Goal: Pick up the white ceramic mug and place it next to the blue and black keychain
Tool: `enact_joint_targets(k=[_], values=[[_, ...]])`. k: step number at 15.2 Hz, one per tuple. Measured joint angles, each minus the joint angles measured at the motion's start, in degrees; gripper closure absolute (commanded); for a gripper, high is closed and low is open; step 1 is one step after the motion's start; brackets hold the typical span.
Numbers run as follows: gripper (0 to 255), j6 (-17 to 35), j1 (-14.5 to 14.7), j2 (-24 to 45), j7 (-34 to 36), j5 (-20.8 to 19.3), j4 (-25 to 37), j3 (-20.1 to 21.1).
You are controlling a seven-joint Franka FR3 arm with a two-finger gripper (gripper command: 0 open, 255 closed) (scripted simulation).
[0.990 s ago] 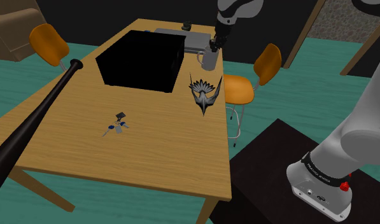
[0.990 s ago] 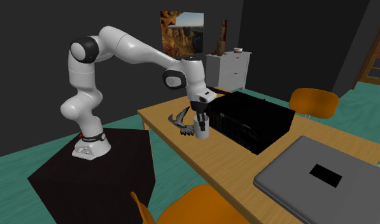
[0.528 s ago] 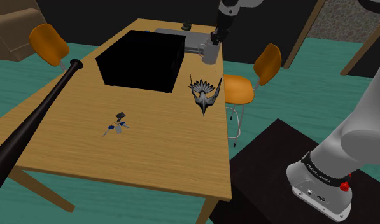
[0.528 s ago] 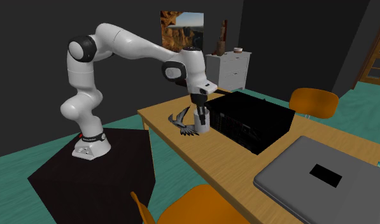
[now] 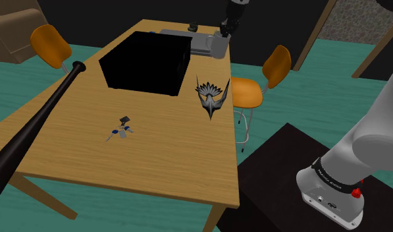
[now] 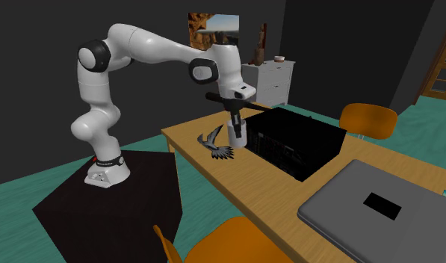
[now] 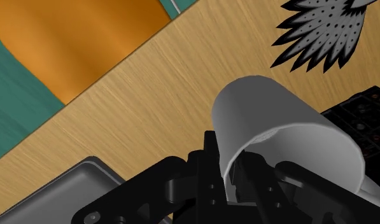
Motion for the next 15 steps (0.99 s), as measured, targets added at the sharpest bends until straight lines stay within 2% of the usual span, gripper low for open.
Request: enact_joint_targets(k=[5,15], values=[[255,-2.53,0.36,-0.76,0.87,-0.36,1.84,0.14],[255,1.48,6.90,-12.26,12.73,-3.98,-12.93,4.80]])
